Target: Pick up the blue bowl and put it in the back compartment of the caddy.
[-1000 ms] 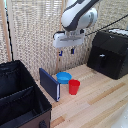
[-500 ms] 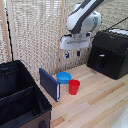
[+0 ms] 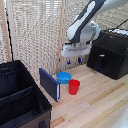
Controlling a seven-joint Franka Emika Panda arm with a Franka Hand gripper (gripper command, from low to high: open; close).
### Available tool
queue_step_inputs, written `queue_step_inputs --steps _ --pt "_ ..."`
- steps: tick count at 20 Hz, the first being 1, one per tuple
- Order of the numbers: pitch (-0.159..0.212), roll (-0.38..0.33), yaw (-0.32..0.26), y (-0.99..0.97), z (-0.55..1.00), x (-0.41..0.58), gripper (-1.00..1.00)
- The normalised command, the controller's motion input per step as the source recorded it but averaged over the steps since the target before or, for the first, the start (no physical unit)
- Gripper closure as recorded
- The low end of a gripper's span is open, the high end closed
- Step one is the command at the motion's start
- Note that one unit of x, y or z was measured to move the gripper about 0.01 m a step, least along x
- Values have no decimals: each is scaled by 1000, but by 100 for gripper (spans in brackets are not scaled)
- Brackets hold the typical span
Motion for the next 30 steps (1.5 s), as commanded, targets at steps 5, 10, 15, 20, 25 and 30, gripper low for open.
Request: queue_step_inputs --steps 5,10,15,20,25,30 --pt "0 0 35 -180 -329 262 -100" --pt "0 -8 39 -119 -287 275 -100" --pt "0 -1 53 -199 -280 329 -100" --pt "0 -3 44 -116 -234 347 -100" --pt "18 -1 50 -114 -164 337 100" --pt "3 -1 38 -71 -136 289 100"
